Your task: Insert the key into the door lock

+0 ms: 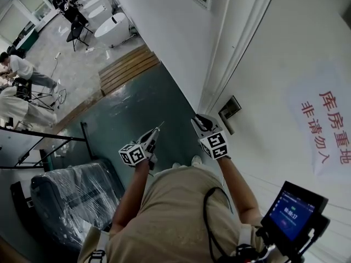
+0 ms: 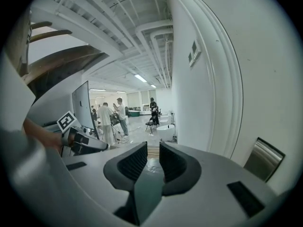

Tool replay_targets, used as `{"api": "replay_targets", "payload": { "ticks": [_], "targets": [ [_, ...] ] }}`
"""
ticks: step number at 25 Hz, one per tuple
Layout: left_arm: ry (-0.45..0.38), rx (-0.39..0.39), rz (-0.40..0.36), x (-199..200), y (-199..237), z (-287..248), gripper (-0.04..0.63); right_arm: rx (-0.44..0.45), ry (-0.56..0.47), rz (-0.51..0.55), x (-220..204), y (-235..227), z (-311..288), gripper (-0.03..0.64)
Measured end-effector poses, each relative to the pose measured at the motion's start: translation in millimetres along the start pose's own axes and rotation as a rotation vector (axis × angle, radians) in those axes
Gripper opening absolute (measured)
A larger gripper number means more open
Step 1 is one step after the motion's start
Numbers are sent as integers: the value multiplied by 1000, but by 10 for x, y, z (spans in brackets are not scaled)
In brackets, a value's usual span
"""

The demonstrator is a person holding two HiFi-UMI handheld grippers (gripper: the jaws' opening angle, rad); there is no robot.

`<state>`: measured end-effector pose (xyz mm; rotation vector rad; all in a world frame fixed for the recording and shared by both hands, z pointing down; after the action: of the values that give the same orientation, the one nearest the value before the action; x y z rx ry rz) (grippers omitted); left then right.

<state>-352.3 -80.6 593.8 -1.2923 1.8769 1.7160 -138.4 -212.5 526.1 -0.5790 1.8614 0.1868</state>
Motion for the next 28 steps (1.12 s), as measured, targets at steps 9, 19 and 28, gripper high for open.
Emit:
{"api": "replay_targets", "payload": {
  "ticks": [9,19,28],
  "targets": [
    [17,19,-5,-65,-90,-27,34,4,-6,-9,-56,-87,94,86],
    [20,9,-15,-101,-269,-344,34,-19,-9,-15,-117,-415,277,87],
    [23,-32,-12,-251,-430,-675,34,-48,1,-14,-242,-683,428,87]
  ]
}}
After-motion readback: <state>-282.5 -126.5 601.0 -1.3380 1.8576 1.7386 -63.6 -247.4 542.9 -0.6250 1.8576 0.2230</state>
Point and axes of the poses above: the fingertips, and each gripper's own axes: z backward along the fingers, y to its left, x out of its top, the point moved 6 cm from there along z, backward along the fingers, and after that the axes turned 4 degrees about -z, right-handed, at the moved point
